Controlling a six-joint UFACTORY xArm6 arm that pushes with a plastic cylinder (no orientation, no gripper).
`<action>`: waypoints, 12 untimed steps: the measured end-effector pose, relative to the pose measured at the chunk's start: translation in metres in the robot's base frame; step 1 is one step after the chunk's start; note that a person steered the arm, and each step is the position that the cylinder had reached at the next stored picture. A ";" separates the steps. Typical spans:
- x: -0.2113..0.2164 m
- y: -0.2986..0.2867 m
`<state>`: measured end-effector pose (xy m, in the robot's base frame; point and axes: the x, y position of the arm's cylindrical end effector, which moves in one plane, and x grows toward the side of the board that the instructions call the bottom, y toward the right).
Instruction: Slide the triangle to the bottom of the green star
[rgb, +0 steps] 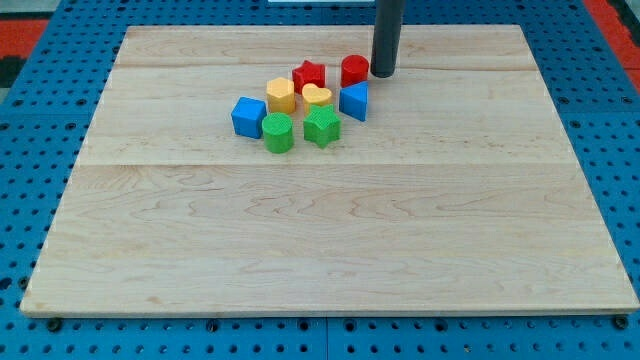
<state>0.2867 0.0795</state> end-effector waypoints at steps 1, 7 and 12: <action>0.000 -0.001; 0.047 -0.021; 0.120 -0.028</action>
<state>0.4064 0.0510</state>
